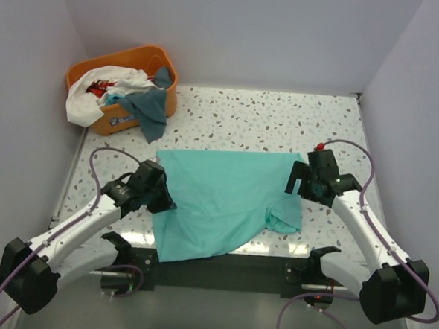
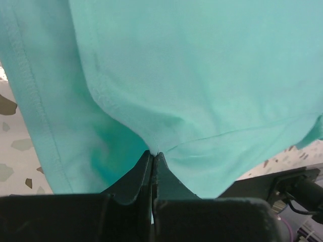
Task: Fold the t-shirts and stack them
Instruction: Flatten the tshirt out
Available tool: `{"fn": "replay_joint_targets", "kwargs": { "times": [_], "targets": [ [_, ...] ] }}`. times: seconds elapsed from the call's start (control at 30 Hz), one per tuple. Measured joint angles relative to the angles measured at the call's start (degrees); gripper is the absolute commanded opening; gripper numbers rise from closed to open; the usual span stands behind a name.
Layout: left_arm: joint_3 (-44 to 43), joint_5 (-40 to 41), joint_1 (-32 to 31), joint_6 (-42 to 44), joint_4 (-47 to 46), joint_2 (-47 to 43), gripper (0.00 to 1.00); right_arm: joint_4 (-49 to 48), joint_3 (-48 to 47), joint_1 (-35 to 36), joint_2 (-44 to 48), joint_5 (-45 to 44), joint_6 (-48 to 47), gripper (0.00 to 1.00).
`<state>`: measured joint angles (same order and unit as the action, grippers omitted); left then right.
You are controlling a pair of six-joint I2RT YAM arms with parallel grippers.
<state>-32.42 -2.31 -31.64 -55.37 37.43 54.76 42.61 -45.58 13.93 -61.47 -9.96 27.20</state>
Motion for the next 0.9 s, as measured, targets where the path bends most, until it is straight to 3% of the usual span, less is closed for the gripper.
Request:
{"fn": "replay_joint_targets", "kwargs": {
  "times": [0.27, 0.47, 0.6, 0.9],
  "targets": [
    [-9.3, 4.8, 0.0, 0.5, 5.5, -4.7, 0.0, 11.3, 2.7, 10.5, 10.1, -0.5, 9.3, 0.97],
    [-16.0, 13.0, 0.0, 0.5, 9.6, -4.8, 0.0, 14.4, 11.1, 10.8, 13.8, 2.6, 15.9, 0.84],
    [-16.7, 16.2, 0.0, 0.4, 11.5, -4.5, 0.0, 11.8, 14.4, 10.8, 16.3, 7.0, 17.3, 0.83],
    [-18.3, 22.9, 0.0, 0.4, 16.8, -3.2, 0.0, 8.5, 16.9, 10.8, 12.9, 8.7, 18.2, 0.56]
  ]
}}
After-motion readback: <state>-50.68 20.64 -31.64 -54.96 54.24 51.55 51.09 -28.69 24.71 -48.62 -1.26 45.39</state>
